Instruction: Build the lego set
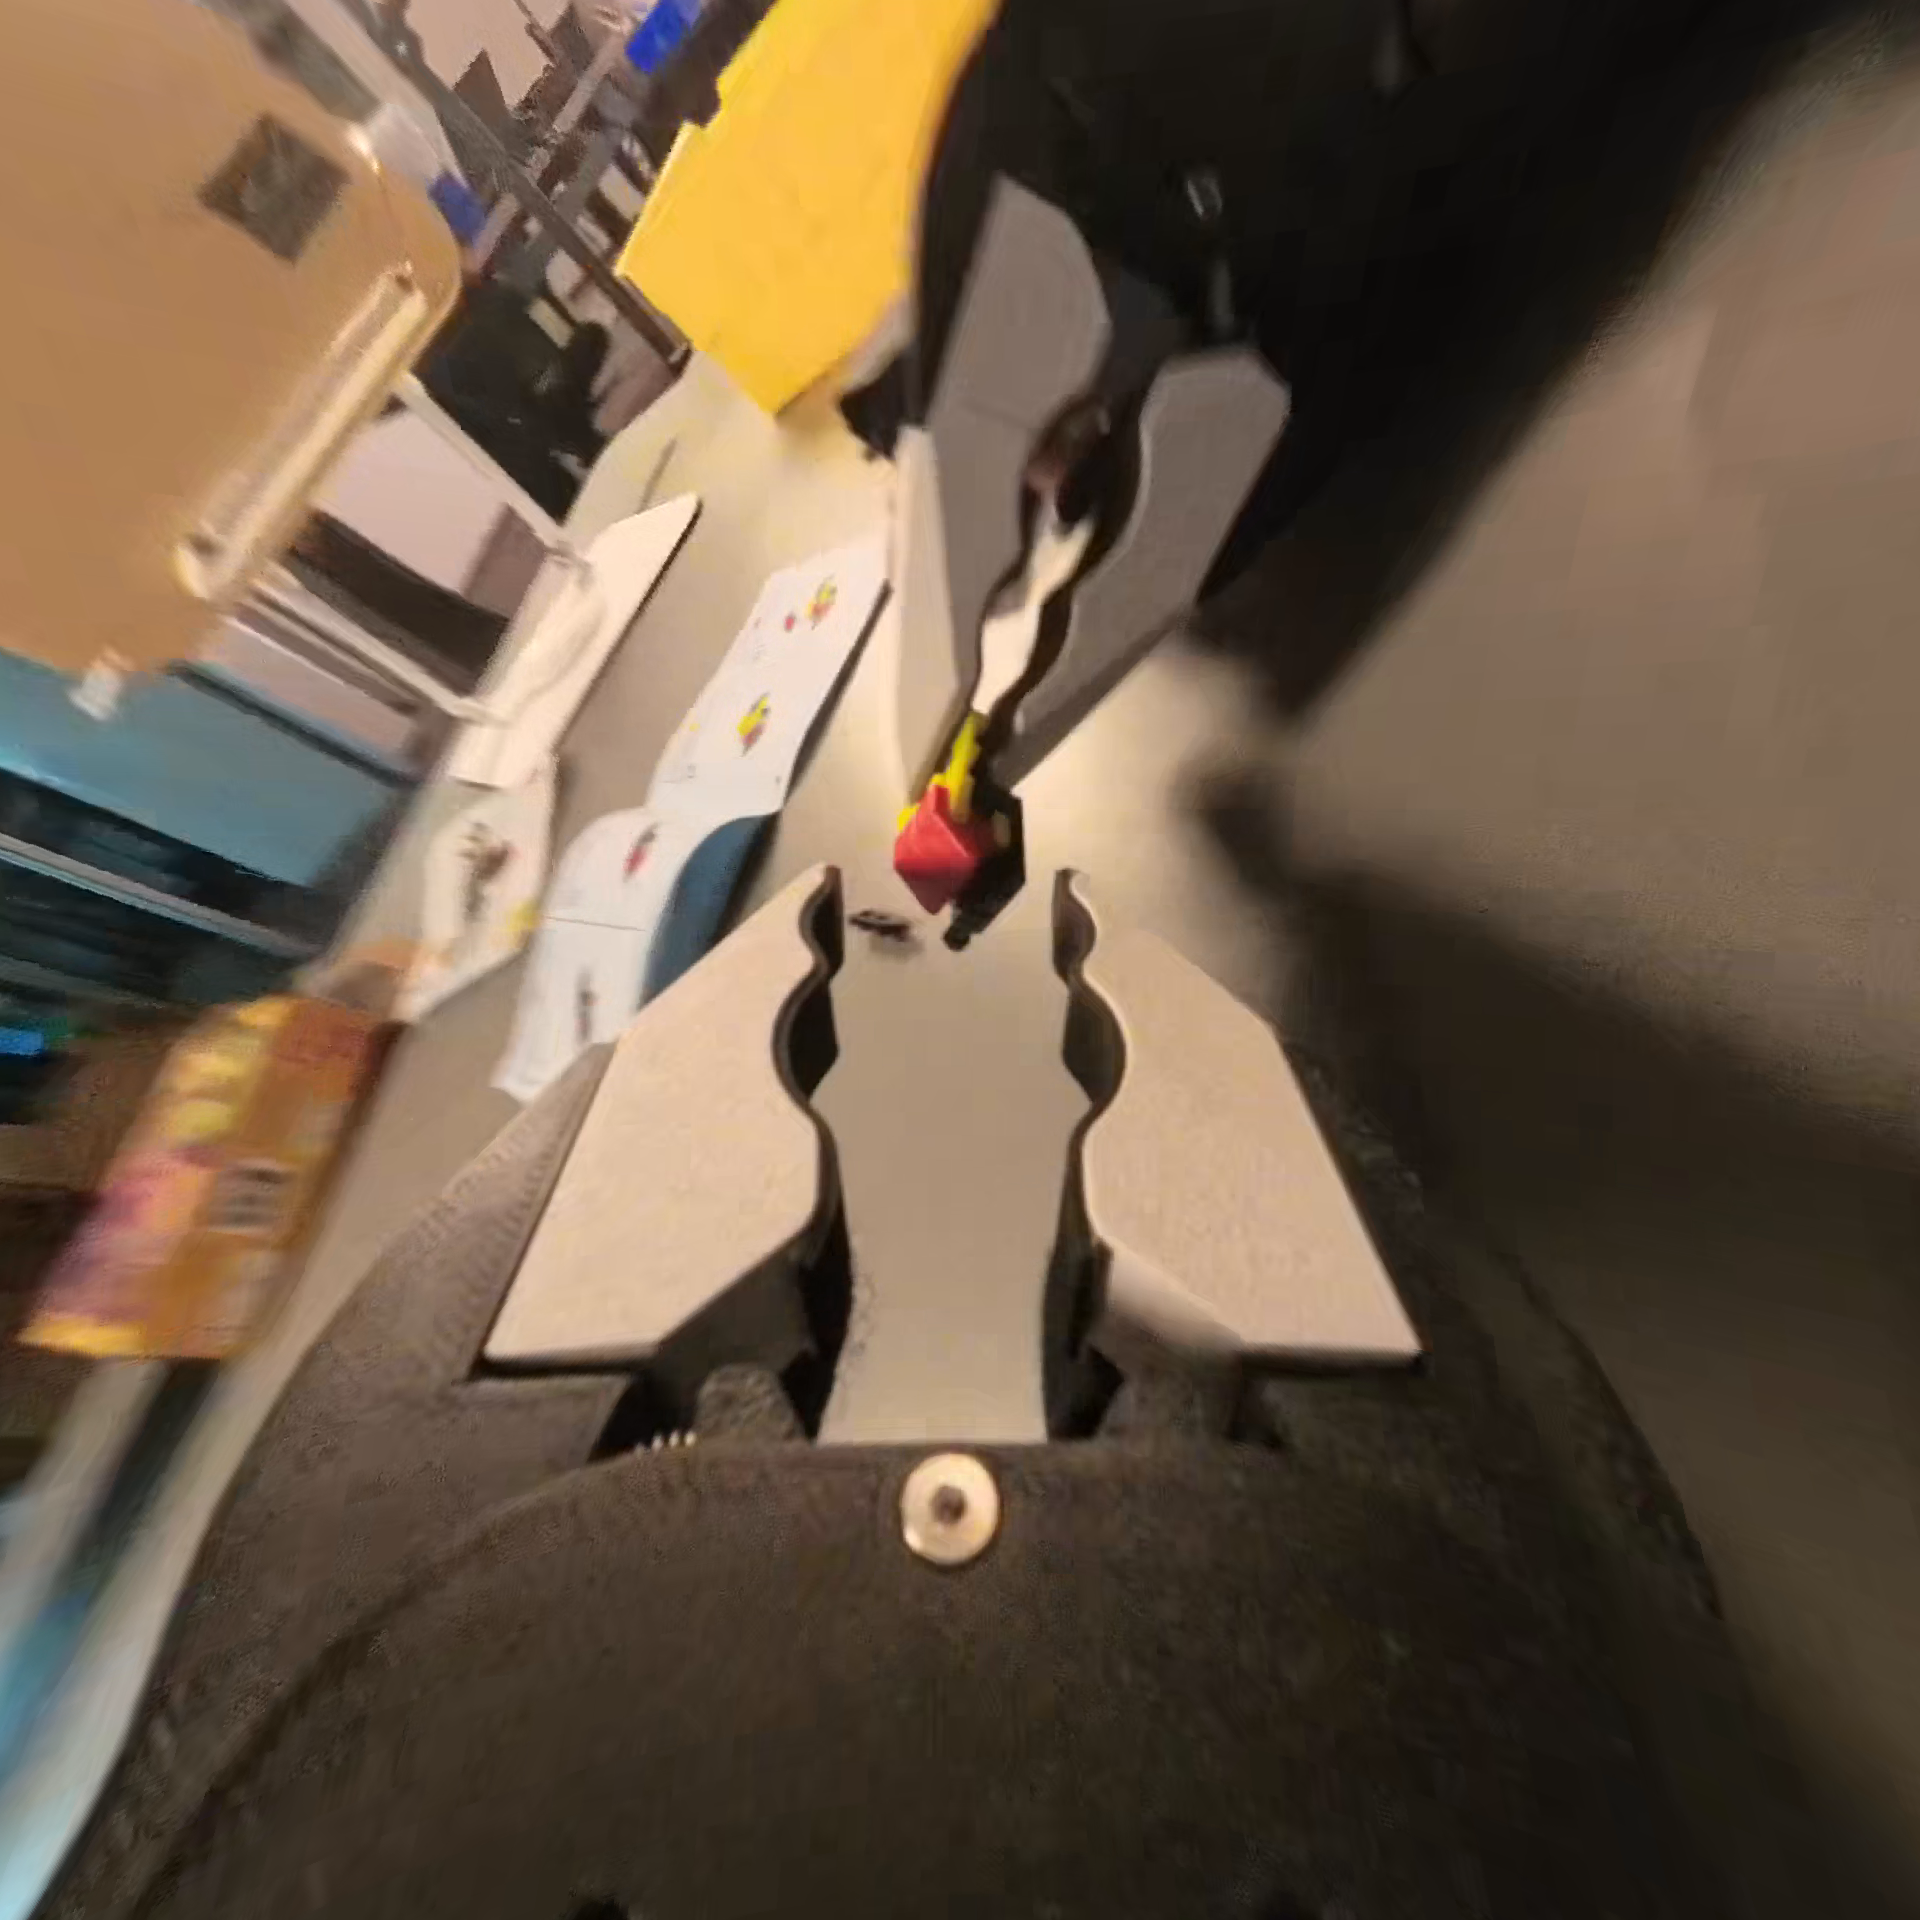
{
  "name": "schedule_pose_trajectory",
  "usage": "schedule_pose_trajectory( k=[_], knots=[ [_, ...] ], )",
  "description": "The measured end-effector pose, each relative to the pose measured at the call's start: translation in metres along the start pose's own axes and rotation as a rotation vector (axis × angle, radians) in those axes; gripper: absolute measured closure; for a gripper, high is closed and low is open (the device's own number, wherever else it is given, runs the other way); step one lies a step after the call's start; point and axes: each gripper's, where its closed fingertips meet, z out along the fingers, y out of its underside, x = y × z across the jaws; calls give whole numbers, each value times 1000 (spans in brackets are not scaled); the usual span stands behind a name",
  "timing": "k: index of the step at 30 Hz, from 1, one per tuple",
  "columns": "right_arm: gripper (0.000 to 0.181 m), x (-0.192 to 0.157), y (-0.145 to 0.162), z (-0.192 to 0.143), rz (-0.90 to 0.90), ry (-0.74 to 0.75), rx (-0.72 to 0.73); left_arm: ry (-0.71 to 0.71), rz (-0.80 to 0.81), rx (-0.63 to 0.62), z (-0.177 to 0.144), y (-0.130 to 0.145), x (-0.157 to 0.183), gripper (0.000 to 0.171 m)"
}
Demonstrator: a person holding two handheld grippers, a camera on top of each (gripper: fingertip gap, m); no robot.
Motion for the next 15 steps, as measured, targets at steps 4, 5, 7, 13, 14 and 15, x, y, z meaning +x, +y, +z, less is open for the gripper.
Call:
schedule_pose_trajectory(
  k=[4,5,7,13,14,15],
  knots=[
    [178,4,2,0,-34,36,-10,125,-472,108,-6,-11,-12,129],
    [178,4,2,0,-53,45,-10,153,-534,105,-5,-10,-11,129],
    [178,5,0,0,-96,66,-14,179,-618,91,-1,-8,-9,130],
    [179,7,1,0,-169,100,-37,195,-628,52,7,-5,-1,154],
    [179,7,2,1,-168,98,-38,194,-629,49,7,-4,-1,153],
    [178,7,3,2,-163,95,-38,194,-632,44,7,-3,-1,154]
  ],
)
